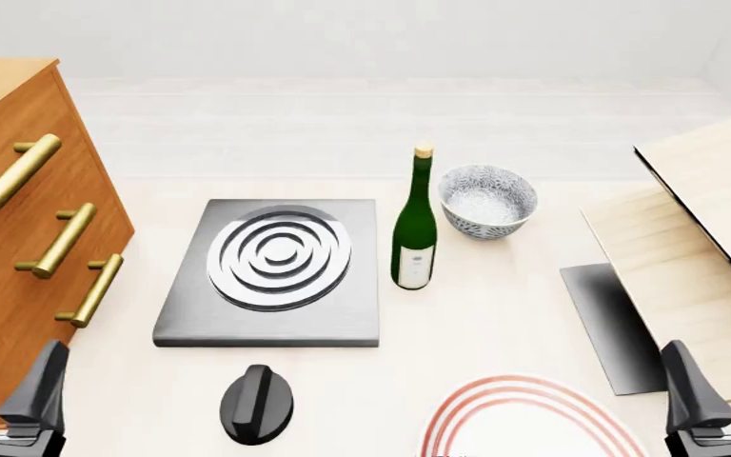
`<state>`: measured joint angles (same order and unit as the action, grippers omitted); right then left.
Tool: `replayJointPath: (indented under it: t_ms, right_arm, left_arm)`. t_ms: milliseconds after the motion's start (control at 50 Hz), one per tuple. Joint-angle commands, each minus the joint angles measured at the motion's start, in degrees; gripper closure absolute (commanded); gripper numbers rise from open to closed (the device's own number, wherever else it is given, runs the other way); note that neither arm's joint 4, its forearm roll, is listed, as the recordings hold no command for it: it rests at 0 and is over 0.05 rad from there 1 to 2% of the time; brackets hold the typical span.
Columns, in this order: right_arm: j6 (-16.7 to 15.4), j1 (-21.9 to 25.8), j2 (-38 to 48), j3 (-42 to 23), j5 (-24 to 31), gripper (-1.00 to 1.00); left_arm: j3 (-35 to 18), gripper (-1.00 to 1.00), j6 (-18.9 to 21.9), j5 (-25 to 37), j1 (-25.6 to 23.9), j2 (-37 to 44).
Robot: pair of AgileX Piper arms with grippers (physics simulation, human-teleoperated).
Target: Turn on the stove.
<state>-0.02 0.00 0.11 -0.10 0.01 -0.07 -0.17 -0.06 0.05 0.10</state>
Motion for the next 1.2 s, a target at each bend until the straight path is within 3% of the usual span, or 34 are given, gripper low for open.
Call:
replayJointPath:
  t_ms: [20,40,60,80,120,240,400,520,600,720,1200]
  right_arm:
    - [-0.2,0.0,0.4,-0.1,-0.2,-1.0]
    - [-0.2,0.0,0.3,-0.1,-0.1,-1.0]
    - [-0.1,0.0,0.4,-0.1,-0.3,-1.0]
    - [-0.1,0.0,0.3,-0.1,-0.1,-1.0]
    - [-0.1,0.0,0.2,-0.2,0.0,-1.0]
    - [-0.1,0.0,0.2,-0.2,0.1,-1.0]
    - [0.0,0.0,0.3,-0.2,-0.1,-1.0]
    - [-0.1,0.0,0.3,-0.3,0.1,-1.0]
    - [0.0,0.0,0.3,-0.2,0.0,-1.0]
    - [0.0,0.0,0.3,-0.2,0.0,-1.0]
    - [0.0,0.0,0.7,-0.2,-0.4,-1.0]
  left_arm:
    - [-0.3,-1.0,-0.5,-0.1,0.1,0.0]
    - [-0.4,-1.0,-0.9,0.0,0.3,0.0]
    - [-2.2,-1.0,3.6,1.9,-1.2,0.7]
    - [-2.3,-1.0,5.0,0.8,-1.6,3.5]
    - [-3.4,-1.0,4.6,-1.2,-2.6,8.3]
    - [-5.5,-1.0,8.9,-4.2,-4.6,17.2]
    - [-10.9,-1.0,11.3,-2.6,-6.2,24.2]
    - [-15.6,-1.0,10.3,0.6,-7.9,28.0]
    - [-18.1,-1.0,13.3,2.2,-10.6,30.3]
    - [-19.7,-1.0,14.0,2.9,-12.4,33.5]
    - [-30.3,-1.0,11.6,11.2,-18.3,45.7]
